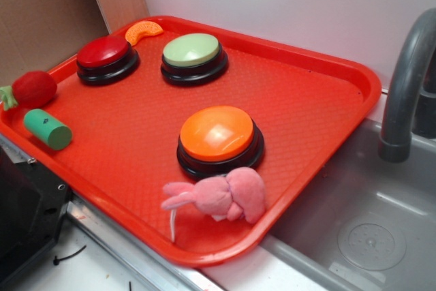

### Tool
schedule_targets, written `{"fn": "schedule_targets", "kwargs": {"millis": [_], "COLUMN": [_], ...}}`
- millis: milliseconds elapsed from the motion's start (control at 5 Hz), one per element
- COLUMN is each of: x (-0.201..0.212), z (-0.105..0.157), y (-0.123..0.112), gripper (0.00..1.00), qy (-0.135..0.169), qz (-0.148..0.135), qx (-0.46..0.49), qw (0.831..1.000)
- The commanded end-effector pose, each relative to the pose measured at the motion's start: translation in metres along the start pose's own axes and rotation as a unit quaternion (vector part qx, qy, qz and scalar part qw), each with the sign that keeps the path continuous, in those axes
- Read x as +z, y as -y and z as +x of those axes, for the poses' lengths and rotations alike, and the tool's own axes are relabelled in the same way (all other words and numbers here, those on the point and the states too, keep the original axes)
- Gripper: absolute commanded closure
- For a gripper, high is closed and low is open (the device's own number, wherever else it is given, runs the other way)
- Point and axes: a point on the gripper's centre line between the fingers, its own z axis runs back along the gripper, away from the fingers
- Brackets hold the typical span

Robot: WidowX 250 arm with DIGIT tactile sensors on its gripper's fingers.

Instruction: Push the red button.

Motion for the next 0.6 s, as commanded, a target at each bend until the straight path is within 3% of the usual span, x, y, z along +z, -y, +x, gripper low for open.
{"fn": "schedule_targets", "kwargs": {"millis": [0,200,400], "x": [0.000,-0.022,-0.060], "z": [0.000,0.044,0.082], "y": [0.000,-0.040,-0.076], "gripper": [0.00,0.00,0.00], "qy": [0.000,0.026,0.025], "qz": [0.000,0.023,0.060], "qx": [0.000,0.057,0.119], "qw": [1.000,0.998,0.991]}}
